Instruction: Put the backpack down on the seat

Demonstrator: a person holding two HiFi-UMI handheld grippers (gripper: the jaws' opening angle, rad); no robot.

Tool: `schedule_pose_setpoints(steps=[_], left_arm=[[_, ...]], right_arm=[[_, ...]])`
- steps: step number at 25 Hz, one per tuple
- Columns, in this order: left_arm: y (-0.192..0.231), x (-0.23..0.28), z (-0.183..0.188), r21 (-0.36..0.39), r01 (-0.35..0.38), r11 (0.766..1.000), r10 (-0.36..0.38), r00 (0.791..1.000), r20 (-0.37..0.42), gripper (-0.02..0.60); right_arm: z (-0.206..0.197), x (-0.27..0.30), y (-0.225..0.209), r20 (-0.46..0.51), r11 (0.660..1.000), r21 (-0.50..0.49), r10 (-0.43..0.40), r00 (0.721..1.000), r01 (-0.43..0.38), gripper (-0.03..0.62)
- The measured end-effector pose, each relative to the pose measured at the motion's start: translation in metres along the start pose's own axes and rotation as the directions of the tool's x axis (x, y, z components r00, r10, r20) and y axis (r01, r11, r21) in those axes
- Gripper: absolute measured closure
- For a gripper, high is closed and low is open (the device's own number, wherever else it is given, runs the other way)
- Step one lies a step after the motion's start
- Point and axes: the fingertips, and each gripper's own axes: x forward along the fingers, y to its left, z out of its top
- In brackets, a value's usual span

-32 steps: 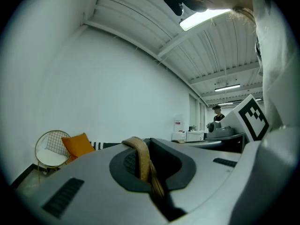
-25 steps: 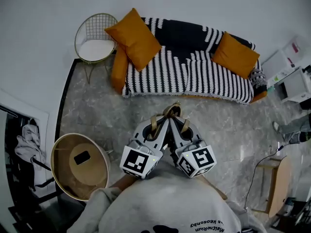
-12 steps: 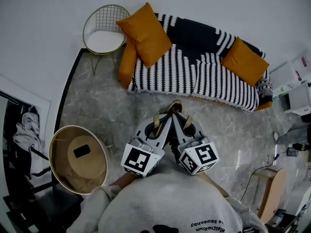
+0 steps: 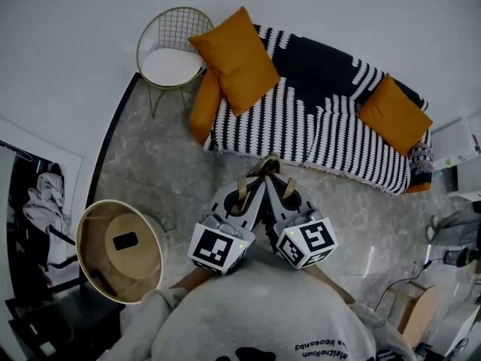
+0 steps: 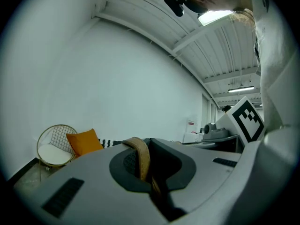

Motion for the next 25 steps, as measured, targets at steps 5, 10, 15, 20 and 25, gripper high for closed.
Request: schedule_pose_setpoints(steps=[5,10,15,20,25], left_arm=[[0.021,0.079,0.003,-0.015,-0.009,1.0,0.008,1.0,-0.017,0.563],[0.037,0.151,0.005,-0.018,-0.026,0.999,0.025,0.999,-0.035,0.563],[0.044,0.209,0.005,-0.016,-0.04,0.999,0.039,0.998,-0.058,0.563],[0.049,0.258,0.003,-0.025,-0.063,0.998,0.06,0.995,-0.076,0.563],[0.051,0.281,-0.003,-0.019,-0.082,0.996,0.079,0.991,-0.107,0.563]], right_arm=[[0.028,0.038,-0.067,-0.017,1.0,-0.019,0.011,1.0,-0.011,0.562],[0.049,0.068,-0.131,-0.028,1.0,0.006,0.02,0.999,-0.02,0.562],[0.065,0.089,-0.183,-0.033,0.999,0.025,0.042,0.999,-0.041,0.562],[0.081,0.107,-0.229,-0.036,0.997,0.028,0.072,0.997,-0.071,0.562],[0.086,0.117,-0.255,-0.033,0.995,0.049,0.092,0.995,-0.09,0.562]])
